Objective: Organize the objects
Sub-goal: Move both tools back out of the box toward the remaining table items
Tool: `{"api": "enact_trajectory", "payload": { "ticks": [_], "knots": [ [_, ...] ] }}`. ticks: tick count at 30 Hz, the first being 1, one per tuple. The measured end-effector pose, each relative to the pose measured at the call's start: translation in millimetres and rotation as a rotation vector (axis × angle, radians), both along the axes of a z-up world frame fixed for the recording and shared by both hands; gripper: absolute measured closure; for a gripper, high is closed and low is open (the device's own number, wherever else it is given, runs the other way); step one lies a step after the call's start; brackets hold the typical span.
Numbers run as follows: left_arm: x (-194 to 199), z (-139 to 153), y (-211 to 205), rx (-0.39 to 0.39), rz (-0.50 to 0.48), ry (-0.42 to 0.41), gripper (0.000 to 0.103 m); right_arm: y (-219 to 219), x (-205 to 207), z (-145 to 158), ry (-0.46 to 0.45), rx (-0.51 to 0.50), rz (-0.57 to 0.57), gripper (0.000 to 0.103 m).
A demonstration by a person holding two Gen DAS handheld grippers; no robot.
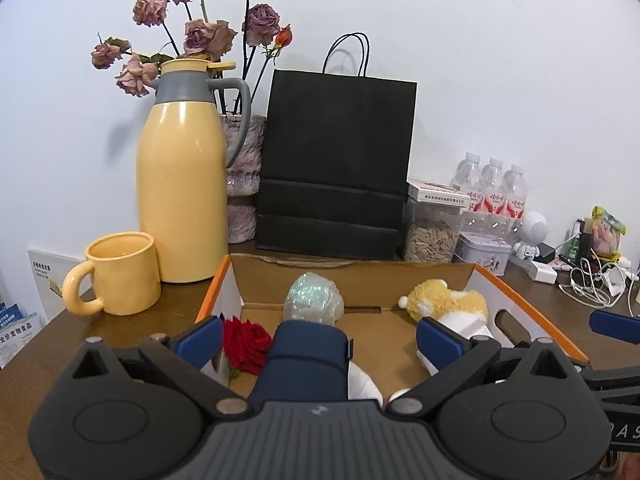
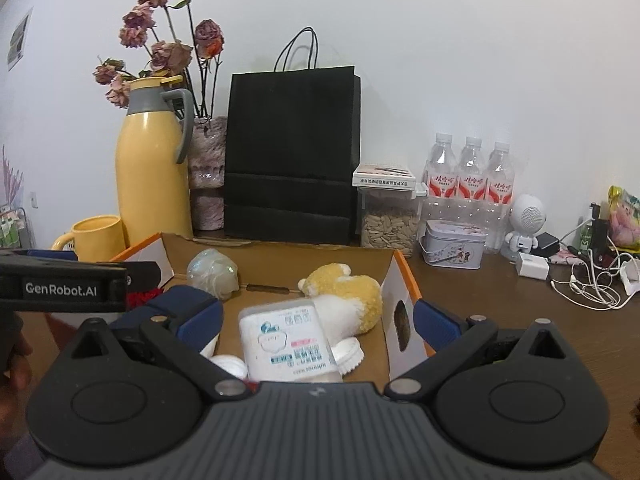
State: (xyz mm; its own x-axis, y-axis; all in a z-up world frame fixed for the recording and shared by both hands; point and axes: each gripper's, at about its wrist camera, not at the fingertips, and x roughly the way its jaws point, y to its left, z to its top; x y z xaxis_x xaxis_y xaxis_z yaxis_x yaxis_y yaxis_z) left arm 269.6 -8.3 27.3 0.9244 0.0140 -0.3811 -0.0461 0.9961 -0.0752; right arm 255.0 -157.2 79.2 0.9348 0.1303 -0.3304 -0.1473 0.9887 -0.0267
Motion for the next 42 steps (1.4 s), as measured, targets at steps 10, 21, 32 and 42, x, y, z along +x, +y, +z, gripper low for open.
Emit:
{"api": "enact_trajectory", "payload": {
  "ticks": [10, 21, 32, 42],
  "knots": [
    [-39, -19, -6, 0.042, -0.056, -0.007, 0.0, -9, -32, -14, 0.014, -0.017, 0.009, 0.0],
    [-71, -38, -8, 0.047, -0.067, 0.059, 0.0, -16, -70, -32, 0.074, -0.053, -0.026, 0.0],
    [-94, -42, -24, 0.073, -0.083, 0.122, 0.0, -37, -102, -43, 0.139, -0.036, -0.061, 0.0],
    [-108, -40, -28, 0.057, -0.061, 0.165, 0.0, -47, -117, -45, 0.142, -0.048, -0.053, 0.0]
  ]
}}
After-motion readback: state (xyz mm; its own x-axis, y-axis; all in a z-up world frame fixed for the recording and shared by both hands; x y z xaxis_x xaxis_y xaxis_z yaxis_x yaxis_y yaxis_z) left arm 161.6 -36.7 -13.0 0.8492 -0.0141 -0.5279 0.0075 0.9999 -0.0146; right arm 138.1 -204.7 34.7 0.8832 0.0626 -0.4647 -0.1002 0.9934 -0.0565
